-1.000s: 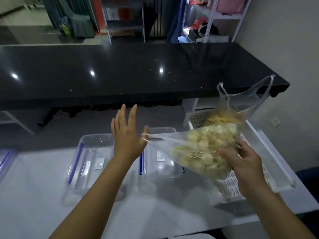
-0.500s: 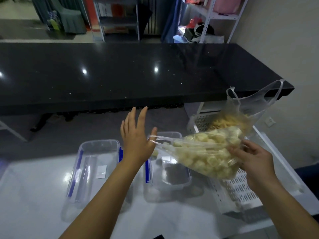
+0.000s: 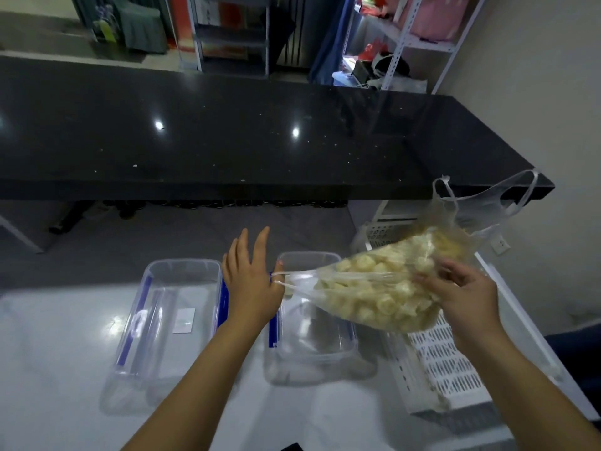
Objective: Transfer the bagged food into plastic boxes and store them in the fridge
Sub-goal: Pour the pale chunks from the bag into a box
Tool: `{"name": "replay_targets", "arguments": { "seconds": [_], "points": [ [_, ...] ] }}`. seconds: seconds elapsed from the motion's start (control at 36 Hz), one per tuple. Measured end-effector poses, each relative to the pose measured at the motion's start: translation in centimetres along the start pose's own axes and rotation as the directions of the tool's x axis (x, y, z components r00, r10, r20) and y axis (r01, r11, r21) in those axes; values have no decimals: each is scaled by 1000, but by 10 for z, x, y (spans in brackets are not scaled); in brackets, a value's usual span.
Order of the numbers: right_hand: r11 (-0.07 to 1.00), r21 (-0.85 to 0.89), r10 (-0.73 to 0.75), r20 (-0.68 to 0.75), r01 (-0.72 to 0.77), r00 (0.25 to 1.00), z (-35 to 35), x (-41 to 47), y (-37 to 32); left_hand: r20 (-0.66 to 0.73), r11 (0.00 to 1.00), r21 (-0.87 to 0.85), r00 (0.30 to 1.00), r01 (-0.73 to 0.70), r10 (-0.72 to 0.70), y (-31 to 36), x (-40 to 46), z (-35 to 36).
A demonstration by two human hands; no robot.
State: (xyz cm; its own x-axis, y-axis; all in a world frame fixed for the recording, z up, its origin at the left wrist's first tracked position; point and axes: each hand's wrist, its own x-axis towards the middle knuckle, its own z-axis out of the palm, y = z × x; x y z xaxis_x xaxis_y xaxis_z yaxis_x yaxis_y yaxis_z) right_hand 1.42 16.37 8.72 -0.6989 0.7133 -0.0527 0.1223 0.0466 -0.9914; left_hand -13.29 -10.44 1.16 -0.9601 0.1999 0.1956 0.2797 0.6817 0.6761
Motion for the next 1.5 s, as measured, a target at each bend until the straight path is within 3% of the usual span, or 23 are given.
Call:
{"name": "replay_targets", "arguments": {
  "seconds": [0.14,0.25,0.64,1.08,1.5],
  "points": [
    [997,75,-11,-22,12,1000,-2,1,-9,8,999,46,1000,-13,13,0,-3,0],
    [1000,20,-15,-6,16,1000,5,-8,-4,7,997,71,1000,11,-12,1,-7,0],
    [997,65,-42,-28,43,999,3,-6,-15,4,994,103,1000,22,-23,3,-14,1],
    [994,0,-110,14,110,994,22,-16,-20,152,995,98,988,-14,-1,-9,-16,11],
    [998,62,-30,-39,32,999,8,-13,-13,63,998,58,998,-20,16,2,-10,1]
  ]
}}
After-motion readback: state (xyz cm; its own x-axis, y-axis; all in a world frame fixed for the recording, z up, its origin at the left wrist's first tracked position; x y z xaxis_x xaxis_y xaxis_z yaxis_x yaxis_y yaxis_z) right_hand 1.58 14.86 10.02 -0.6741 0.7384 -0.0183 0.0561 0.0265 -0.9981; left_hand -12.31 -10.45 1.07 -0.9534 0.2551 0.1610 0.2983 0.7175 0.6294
